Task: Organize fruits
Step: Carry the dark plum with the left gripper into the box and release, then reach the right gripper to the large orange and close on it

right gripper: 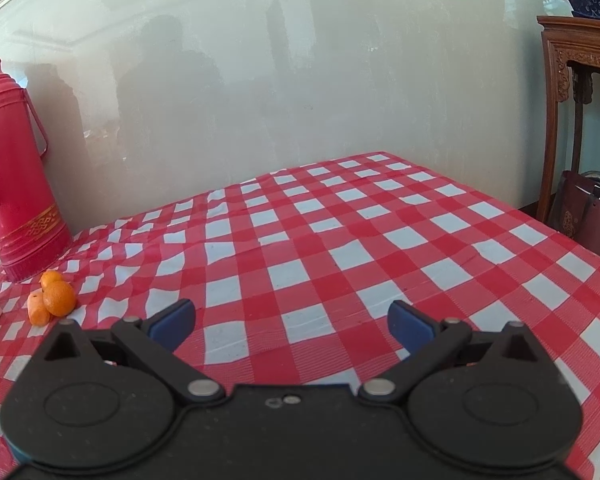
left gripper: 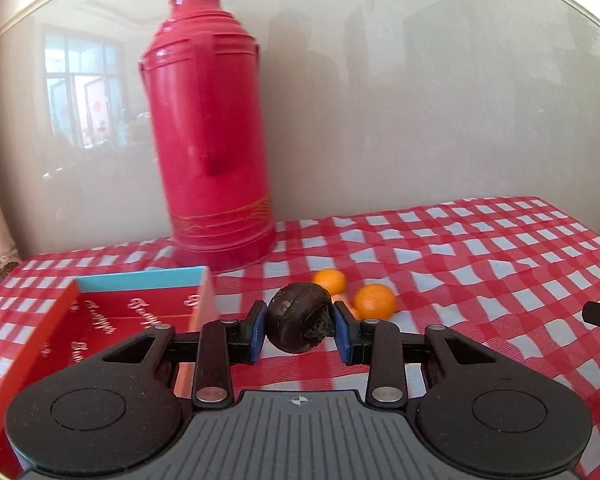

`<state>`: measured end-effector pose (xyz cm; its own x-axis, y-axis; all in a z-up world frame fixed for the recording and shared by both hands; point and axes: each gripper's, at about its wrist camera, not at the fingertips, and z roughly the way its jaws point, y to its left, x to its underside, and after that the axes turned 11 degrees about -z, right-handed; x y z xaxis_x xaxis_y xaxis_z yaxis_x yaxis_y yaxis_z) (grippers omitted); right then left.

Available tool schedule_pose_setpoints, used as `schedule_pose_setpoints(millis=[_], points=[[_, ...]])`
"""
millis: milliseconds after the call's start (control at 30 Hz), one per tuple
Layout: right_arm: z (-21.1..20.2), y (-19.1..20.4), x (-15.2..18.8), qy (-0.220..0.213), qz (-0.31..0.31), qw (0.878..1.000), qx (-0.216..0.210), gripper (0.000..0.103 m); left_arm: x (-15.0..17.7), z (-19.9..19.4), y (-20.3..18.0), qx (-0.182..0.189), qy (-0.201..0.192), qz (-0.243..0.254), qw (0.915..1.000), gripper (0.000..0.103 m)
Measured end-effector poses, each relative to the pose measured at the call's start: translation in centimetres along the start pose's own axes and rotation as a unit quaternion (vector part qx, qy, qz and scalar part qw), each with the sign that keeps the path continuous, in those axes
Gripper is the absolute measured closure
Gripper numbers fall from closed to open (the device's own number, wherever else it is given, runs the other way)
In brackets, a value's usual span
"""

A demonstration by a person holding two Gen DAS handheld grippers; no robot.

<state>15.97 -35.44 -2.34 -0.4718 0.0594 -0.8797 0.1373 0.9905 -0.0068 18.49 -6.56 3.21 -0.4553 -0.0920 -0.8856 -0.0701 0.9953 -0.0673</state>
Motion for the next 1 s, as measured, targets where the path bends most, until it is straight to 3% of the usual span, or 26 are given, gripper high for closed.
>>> schedule_pose_setpoints(millis=[267, 600, 633, 667, 700, 867, 1000], points=[[-0.7, 4.6, -0.9, -0.022, -0.019, 0.999, -0.022, 0.006, -0.2, -1.0, 4.5, -0.019, -0.005, -0.021, 0.9996, 0.068], [-0.4, 11.2, -1.0, -0.021, -0.093, 0.995, -0.028, 0.006, 0.5, -0.9, 11.9, -0.073, 0.001, -0.066, 0.9951, 0.066], [-0.4, 11.7, -1.1, -0.021, -0.097, 0.995, -0.026, 0.006, 0.7, -0.7, 12.2, -0.076, 0.005, -0.064, 0.995, 0.059], [-0.5, 12.3, -1.1, -0.024, -0.1, 0.994, -0.02, 0.006, 0.9, -0.7, 12.5, -0.08, 0.005, -0.063, 0.9948, 0.026], [-0.6, 12.8, -1.1, -0.028, -0.105, 0.994, -0.016, 0.006, 1.0, -1.0, 12.7, -0.089, -0.006, -0.063, 0.994, 0.0], [-0.6, 12.9, -1.5, -0.02, -0.084, 0.992, -0.092, 0.006, 0.8, -2.6, 13.8, -0.088, -0.057, -0.08, 0.9913, 0.0], [-0.2, 13.3, -2.0, -0.005, -0.094, 0.99, -0.101, 0.006, 0.6, -2.6, 14.3, -0.09, -0.067, -0.088, 0.9898, 0.0]])
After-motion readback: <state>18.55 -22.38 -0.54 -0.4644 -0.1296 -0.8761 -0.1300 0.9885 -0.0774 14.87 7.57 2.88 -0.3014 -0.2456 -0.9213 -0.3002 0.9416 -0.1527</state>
